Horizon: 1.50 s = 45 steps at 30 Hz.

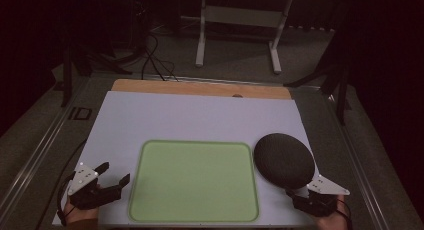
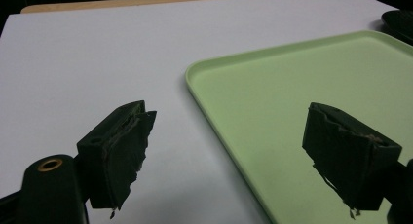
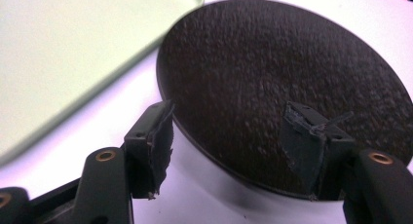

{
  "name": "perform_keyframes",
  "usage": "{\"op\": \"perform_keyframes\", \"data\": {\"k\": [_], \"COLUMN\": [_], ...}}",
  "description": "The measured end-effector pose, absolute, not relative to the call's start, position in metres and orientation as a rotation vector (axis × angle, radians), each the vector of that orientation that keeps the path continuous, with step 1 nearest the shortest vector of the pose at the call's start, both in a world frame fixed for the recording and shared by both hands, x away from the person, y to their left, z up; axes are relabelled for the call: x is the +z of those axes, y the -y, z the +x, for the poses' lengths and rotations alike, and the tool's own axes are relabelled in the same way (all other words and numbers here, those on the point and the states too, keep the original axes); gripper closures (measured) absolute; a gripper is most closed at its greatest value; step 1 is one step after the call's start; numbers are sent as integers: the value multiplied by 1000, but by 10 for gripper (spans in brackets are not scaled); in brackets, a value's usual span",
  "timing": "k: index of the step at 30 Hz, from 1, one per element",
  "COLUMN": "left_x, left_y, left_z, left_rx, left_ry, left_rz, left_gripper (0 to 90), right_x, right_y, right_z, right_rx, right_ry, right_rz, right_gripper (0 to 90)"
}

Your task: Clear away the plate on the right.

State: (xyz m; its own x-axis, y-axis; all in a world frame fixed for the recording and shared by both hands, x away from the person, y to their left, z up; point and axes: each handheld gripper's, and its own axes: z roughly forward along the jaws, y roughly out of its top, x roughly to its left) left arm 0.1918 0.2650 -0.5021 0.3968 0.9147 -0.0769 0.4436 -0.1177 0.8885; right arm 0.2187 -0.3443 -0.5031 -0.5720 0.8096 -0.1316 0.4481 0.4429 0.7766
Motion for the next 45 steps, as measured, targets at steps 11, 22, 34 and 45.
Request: {"op": "perform_keyframes", "data": {"k": [11,22,34,45], "left_x": [-503,-503,-505,-505], "left_y": [-264,-263,-263,-263], "left_z": [193,193,194,195], "left_rx": [637,629,614,611], "left_ry": [-1195,-1191,-1194,-1194], "left_rz": [1734,1739,1747,1747], "left_gripper": [170,170,170,170], "right_x": [-510,-519,-524,-531], "right_y": [347,341,325,313], "right_z": [215,221,219,218], "right_rx": [908,782,559,370], "right_ry": [-2255,-2293,-2272,-2239], "right_rz": [1023,950,792,623], "right_gripper": [388,453,562,633]}}
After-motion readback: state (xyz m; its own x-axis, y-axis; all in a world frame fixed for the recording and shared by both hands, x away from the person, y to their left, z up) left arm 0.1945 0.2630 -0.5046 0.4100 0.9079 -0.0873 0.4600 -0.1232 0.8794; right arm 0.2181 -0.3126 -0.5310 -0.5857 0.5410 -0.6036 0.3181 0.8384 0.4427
